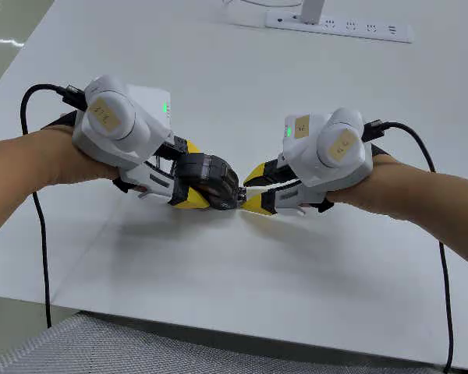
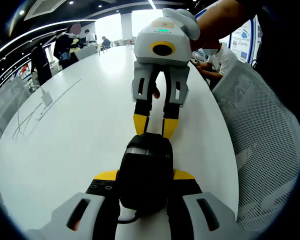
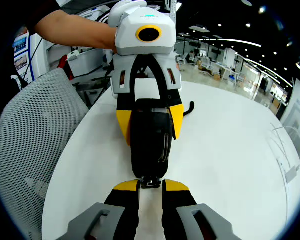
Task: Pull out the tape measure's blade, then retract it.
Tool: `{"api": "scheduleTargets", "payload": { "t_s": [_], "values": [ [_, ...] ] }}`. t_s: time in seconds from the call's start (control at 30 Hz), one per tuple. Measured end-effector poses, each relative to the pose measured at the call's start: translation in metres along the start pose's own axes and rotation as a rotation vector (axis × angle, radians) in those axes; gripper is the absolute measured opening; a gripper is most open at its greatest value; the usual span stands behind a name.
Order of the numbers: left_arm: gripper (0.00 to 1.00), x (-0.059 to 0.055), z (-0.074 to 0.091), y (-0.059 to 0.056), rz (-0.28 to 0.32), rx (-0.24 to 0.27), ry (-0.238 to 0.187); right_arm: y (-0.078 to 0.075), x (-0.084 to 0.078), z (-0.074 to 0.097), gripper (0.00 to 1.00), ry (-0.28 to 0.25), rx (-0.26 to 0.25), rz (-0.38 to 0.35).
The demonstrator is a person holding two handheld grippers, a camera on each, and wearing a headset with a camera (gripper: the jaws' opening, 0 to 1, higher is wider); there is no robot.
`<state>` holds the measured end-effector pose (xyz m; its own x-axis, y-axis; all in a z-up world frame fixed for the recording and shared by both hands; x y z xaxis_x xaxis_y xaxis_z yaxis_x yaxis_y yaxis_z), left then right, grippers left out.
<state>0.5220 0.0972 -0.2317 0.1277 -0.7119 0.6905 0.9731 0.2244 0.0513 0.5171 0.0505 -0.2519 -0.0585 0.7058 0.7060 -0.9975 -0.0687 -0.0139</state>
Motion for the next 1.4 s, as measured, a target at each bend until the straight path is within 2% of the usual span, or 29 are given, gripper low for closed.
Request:
{"api": "scheduleTargets", "payload": {
  "t_s": [0.23, 0.4, 0.6, 1.4],
  "values": [
    [0.31, 0.0, -0.0006, 0.0003, -0.001, 0.002, -0.001, -0.0009, -0.0012, -0.0046, 0.11, 0.016, 0.018, 0.029],
    [0.31, 0.0002, -0.0007, 0.0001, -0.002, 0.001, -0.003, 0.0001, -0.0024, -0.0044, 0.11, 0.008, 0.04, 0.055],
    [0.31, 0.0002, -0.0007, 0.0, -0.004, 0.005, -0.003, 0.0009, -0.0018, -0.004, 0.09, 0.006, 0.04, 0.068],
    [0.3, -0.0002, -0.0003, -0.0005, -0.015, -0.002, 0.003, 0.0029, -0.0003, -0.0033, 0.08, 0.002, 0.041, 0.033]
  ]
}}
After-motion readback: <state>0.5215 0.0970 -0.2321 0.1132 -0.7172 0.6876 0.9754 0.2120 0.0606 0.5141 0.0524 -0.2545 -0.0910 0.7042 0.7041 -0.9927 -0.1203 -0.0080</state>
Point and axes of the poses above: the centre of the closed fingertips' face, and the gripper's own axes: z roughly backward along the fingers, y roughly to its left, x roughly out of its top, the point moved 1 cm from there along z, roughly backward along the fingers, and after that the axes turned 1 degree about -z, right-handed, at the moved point
